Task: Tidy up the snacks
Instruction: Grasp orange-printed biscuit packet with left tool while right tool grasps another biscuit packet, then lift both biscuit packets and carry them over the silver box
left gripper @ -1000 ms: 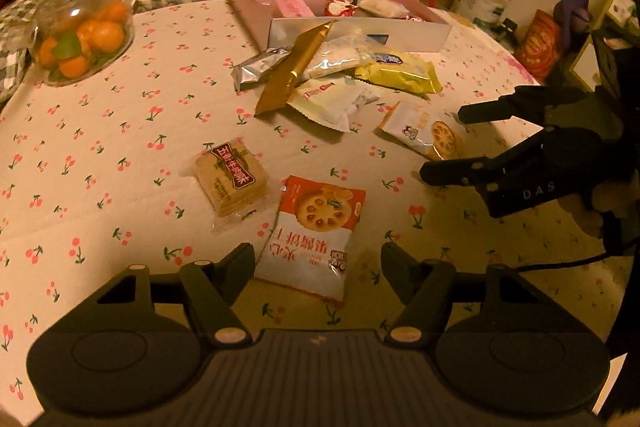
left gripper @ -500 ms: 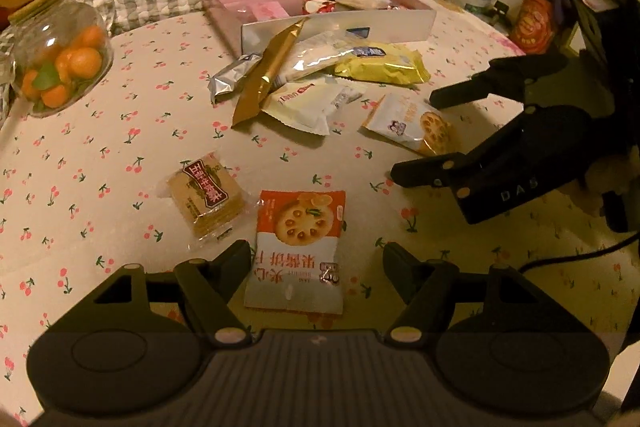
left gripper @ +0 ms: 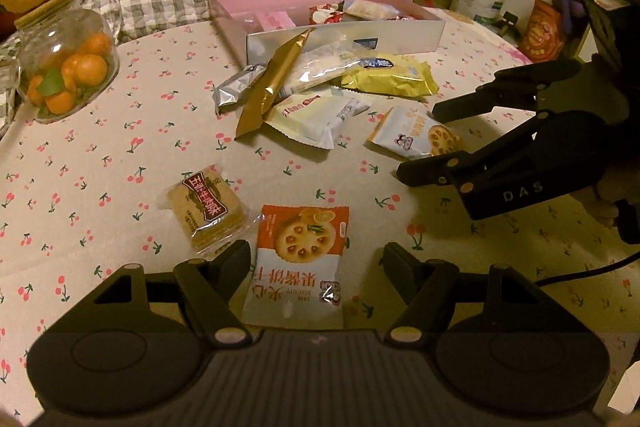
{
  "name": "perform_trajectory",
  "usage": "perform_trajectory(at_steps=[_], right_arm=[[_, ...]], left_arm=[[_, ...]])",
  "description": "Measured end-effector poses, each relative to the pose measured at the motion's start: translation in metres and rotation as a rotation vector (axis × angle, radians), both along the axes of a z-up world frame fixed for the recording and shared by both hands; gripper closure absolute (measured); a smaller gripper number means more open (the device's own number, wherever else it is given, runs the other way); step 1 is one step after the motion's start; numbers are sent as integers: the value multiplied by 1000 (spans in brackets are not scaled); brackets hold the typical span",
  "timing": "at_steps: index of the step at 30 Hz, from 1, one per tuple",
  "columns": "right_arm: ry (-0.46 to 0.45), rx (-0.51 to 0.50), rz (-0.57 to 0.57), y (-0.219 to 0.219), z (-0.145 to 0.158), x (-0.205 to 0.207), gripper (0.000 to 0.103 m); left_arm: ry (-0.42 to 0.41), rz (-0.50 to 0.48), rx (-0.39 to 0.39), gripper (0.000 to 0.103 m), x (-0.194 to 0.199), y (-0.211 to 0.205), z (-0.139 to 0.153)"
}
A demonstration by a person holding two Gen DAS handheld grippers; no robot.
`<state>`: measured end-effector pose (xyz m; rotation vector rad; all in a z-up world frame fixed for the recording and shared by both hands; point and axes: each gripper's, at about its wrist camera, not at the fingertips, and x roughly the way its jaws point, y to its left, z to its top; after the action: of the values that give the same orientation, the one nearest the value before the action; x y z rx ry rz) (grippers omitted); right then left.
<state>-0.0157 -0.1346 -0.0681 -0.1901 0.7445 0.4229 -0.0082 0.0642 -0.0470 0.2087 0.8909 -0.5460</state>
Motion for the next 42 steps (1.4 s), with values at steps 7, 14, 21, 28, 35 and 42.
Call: perform_trajectory(at_steps=[7, 14, 21, 28, 35, 42], right_arm=[[12, 7, 1, -1, -1, 2, 26], [6, -6, 8, 0, 1, 2, 28], [19, -24, 33, 5, 4, 0, 45], [46, -58, 36, 12, 9, 0, 63], [71, -25, -15, 2, 18, 1, 64], [117, 55, -98, -15, 30, 10, 64]], left_arm=[[-14, 8, -3, 35, 2, -3, 0], [-16, 50, 1, 51, 8, -3, 2], [9, 89, 15, 58, 10, -3, 5], [52, 122, 27, 61, 15, -8, 9], [91, 145, 5, 64, 20, -10, 11], [109, 161, -24, 64, 22, -12, 16]])
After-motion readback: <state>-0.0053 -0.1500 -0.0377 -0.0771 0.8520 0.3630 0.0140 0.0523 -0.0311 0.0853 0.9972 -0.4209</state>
